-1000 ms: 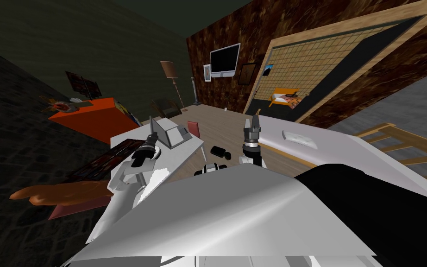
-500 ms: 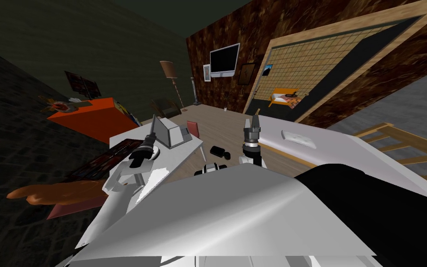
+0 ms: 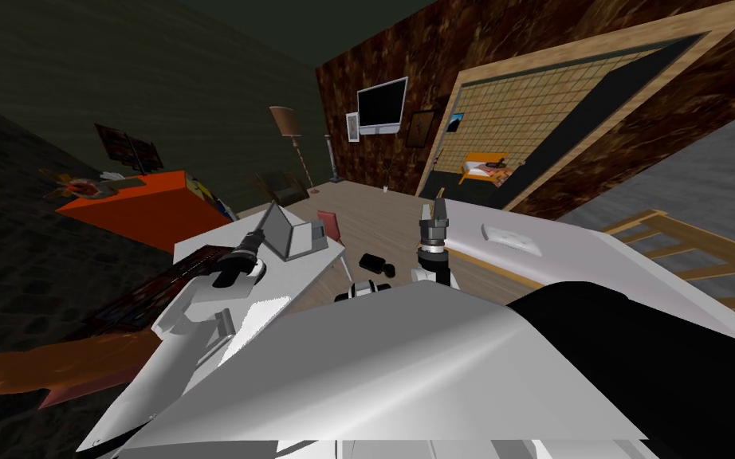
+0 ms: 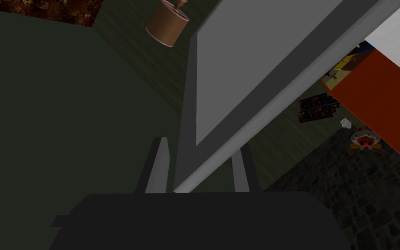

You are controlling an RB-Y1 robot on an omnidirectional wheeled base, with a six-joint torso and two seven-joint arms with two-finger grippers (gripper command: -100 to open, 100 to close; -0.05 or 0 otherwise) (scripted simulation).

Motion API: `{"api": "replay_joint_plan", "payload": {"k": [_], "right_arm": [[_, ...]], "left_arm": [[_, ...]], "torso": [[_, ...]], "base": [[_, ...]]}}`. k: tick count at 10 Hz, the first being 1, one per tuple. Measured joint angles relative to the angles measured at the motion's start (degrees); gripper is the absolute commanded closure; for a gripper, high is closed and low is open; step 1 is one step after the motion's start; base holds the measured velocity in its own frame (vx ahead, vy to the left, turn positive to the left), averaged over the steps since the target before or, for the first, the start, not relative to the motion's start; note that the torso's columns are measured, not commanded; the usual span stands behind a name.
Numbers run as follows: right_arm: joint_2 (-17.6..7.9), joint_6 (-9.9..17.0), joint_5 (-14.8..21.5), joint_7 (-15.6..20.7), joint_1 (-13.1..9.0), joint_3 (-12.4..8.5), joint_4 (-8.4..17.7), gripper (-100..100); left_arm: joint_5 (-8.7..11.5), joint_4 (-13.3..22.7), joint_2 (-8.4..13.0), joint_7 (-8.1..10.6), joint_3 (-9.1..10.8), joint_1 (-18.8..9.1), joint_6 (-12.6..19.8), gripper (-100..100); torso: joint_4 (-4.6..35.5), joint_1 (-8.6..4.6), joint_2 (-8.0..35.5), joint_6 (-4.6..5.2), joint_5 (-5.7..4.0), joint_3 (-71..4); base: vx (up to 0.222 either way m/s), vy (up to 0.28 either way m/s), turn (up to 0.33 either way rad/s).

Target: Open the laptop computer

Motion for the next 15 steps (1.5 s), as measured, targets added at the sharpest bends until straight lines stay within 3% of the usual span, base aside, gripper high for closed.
{"api": "replay_joint_plan", "payload": {"k": [8,9,10,12,15], "right_arm": [[0.0,0.0,0.0,0.0,-0.01,0.0,0.0,0],[0.0,0.0,0.0,0.0,-0.01,0.0,0.0,0],[0.0,0.0,0.0,0.0,0.01,0.0,0.0,0],[0.0,0.0,0.0,0.0,-0.02,0.0,0.01,0],[0.0,0.0,0.0,0.0,-0.01,0.0,0.0,0]], "left_arm": [[3.03,-3.2,10.03,-1.63,-3.06,2.7,9.63,100],[3.06,-3.38,10.23,-1.72,-3.08,2.72,9.91,100],[1.21,-1.6,8.61,-0.6,-4.56,0.39,8.32,100],[-1.09,1.57,7.72,1.57,-7.36,-3.49,6.47,100],[-1.29,4.49,7.61,1.91,-8.13,-4.82,6.12,100]], "torso": [[0.08,0.38,-0.16,-0.14,-0.05,-0.12],[0.15,0.41,-0.01,-0.19,-0.06,-0.03],[0.02,0.4,0.03,-0.36,0.11,0.04],[-0.04,0.37,-0.09,0.08,0.16,-0.03],[-0.19,0.75,-0.38,-0.35,0.24,-0.24]], "base": [[0.053,-0.051,-0.047],[0.028,-0.042,0.338],[0.029,-0.063,0.27],[-0.006,-0.019,0.014],[-0.004,-0.003,-0.019]]}}
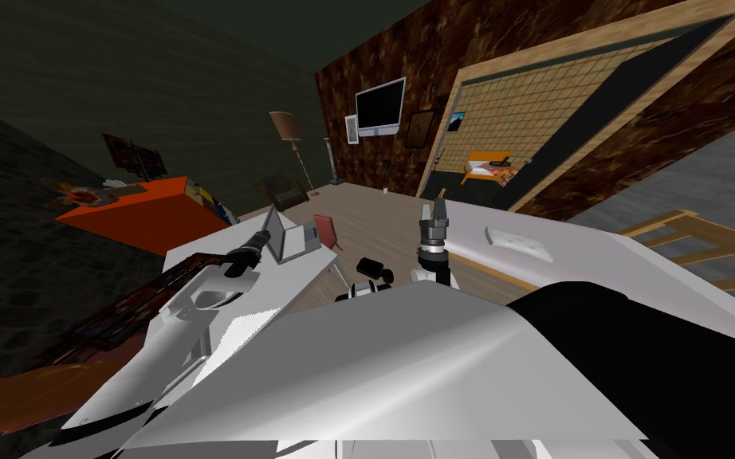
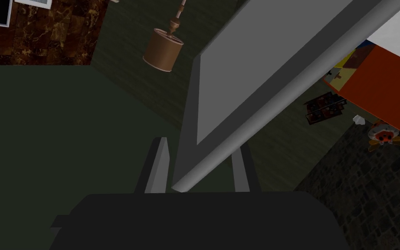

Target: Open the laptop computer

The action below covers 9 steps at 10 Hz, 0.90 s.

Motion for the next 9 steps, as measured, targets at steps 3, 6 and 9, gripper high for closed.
{"api": "replay_joint_plan", "payload": {"k": [3,6,9], "right_arm": [[0.0,0.0,0.0,0.0,0.01,0.0,0.0,0],[0.0,0.0,0.0,0.0,-0.01,0.0,0.0,0],[0.0,0.0,0.0,0.0,0.03,-0.01,0.0,0]], "left_arm": [[-3.66,3.6,-2.7,2.62,-2.65,-4.48,-3.21,100],[-4.51,9.29,-3.14,3.56,-5.67,-8.9,-4.2,100],[-5.38,10.66,-3.65,4.88,-7.16,-10.68,-4.7,100]], "torso": [[-0.13,-0.18,-0.01,0.13,0.09,0.01],[-0.33,0.02,-0.57,0.38,0.15,-0.34],[-0.37,0.06,-0.54,0.04,0.18,-0.34]], "base": [[0.019,-0.037,0.239],[-0.012,-0.002,-0.04],[0.013,-0.031,0.216]]}}
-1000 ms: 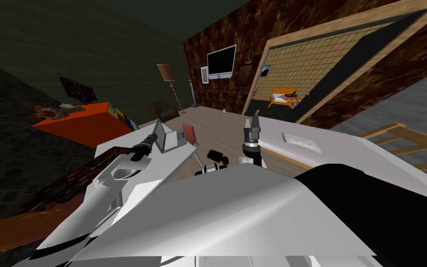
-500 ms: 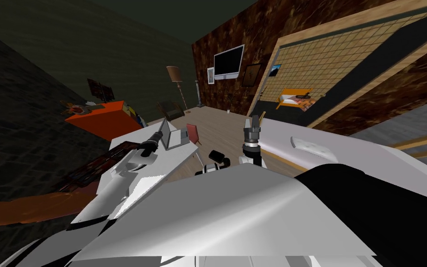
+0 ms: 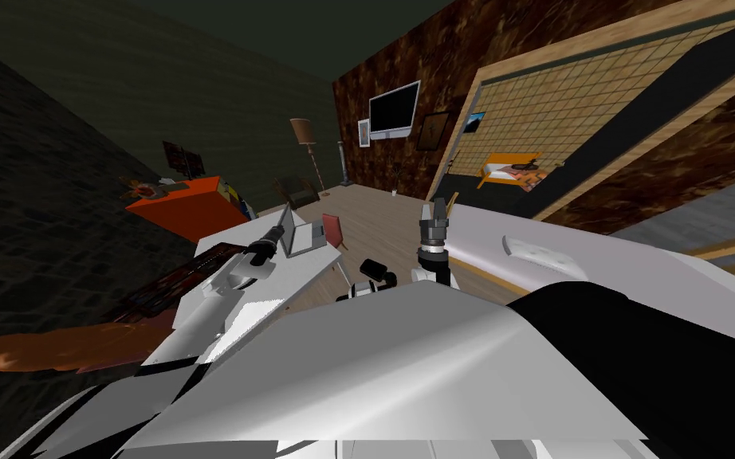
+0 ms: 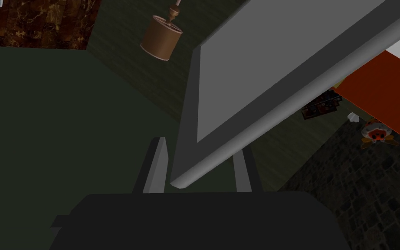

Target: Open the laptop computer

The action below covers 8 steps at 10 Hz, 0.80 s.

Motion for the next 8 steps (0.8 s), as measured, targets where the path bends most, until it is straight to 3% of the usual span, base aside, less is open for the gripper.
{"api": "replay_joint_plan", "payload": {"k": [2,3,5,8], "right_arm": [[0.0,0.01,0.0,0.0,-0.03,0.01,0.01,0],[0.0,0.01,0.0,0.0,-0.03,0.01,0.01,0],[0.0,0.01,0.0,0.0,-0.03,0.01,0.0,0],[0.0,0.0,0.0,0.0,-0.02,0.01,0.0,0]], "left_arm": [[-3.08,3.65,-2.4,1.97,-3.25,-4.74,-2.18,100],[-3.84,5.6,-2.86,2.21,-3.64,-5.47,-2.94,100],[-4.4,9.78,-3.51,2.27,-3.75,-6.53,-4.23,100],[-3.79,10.76,-2.96,2.32,-4.23,-6.76,-3.97,100]], "torso": [[0.04,-0.18,-0.03,0.58,-0.05,0.01],[-0.08,-0.1,-0.23,0.56,-0.01,-0.12],[-0.41,0.4,-0.62,0.13,0.21,-0.38],[-0.45,0.74,-0.66,-0.12,0.31,-0.4]], "base": [[-0.002,-0.022,0.021],[-0.01,-0.005,-0.065],[-0.003,-0.01,-0.011],[0.001,-0.005,-0.005]]}}
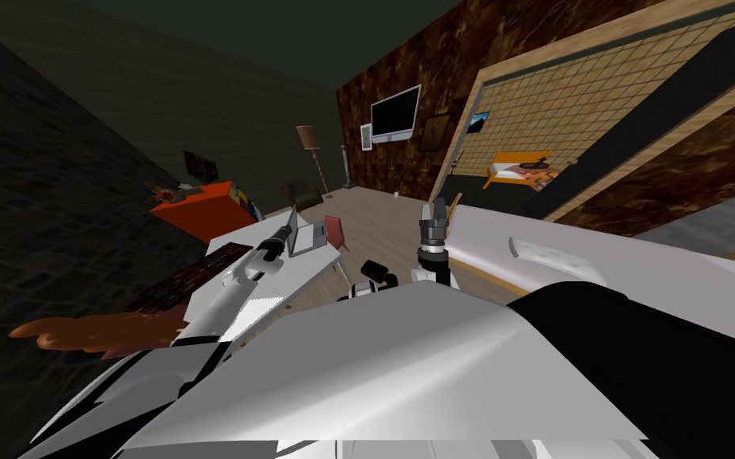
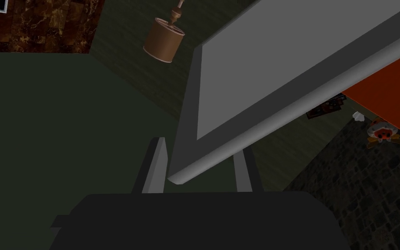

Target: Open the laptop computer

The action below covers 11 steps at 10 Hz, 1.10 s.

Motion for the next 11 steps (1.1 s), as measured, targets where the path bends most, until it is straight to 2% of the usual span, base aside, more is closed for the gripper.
{"api": "replay_joint_plan", "payload": {"k": [1,2,3,5,6,7,8,11], "right_arm": [[0.0,0.0,0.0,0.0,0.0,0.0,0.0,0],[0.0,0.0,0.0,0.0,0.0,0.0,0.0,0],[0.01,0.0,0.0,0.0,0.0,0.01,0.0,0],[0.0,0.0,0.0,0.0,0.0,0.0,0.0,0],[0.0,0.0,0.0,0.0,0.0,0.0,0.0,0],[0.0,0.0,0.0,0.0,0.0,0.0,0.0,0],[0.0,0.0,0.0,0.0,0.0,0.0,0.0,0],[0.0,0.0,0.0,0.0,0.0,0.0,0.0,0]], "left_arm": [[0.18,-0.43,0.2,0.09,-0.01,0.2,0.15,100],[0.92,-1.26,1.75,-0.21,-0.66,0.33,0.49,100],[2.55,-1.68,3.99,-0.74,-1.93,0.42,1.01,100],[3.91,-0.85,6.59,-1.67,-3.97,0.07,1.58,100],[4.32,-1.75,7.86,-1.98,-4.37,0.92,2.18,100],[5.77,-3.34,9.75,-2.36,-5.57,1.58,3.67,100],[6.71,-2.46,11.15,-2.62,-6.56,0.98,3.88,100],[9.54,-2.59,15.65,-3.63,-9.39,1.61,5.09,100]], "torso": [[0.01,0.0,0.04,0.02,-0.01,0.02],[0.15,-0.34,0.07,0.26,-0.17,0.03],[0.13,-0.69,0.03,0.48,-0.24,0.02],[0.24,-0.47,0.07,0.4,-0.23,0.05],[0.31,-0.31,0.21,0.27,-0.2,0.12],[0.32,-0.31,0.29,0.33,-0.16,0.18],[0.35,-0.32,0.3,0.27,-0.21,0.19],[0.33,-0.43,0.22,0.31,-0.24,0.15]], "base": [[0.005,-0.043,-0.095],[0.004,-0.09,-0.147],[0.018,-0.07,-0.056],[0.031,-0.042,-0.057],[0.031,-0.04,-0.086],[0.023,-0.05,-0.071],[0.028,-0.053,-0.103],[0.035,-0.05,-0.079]]}}
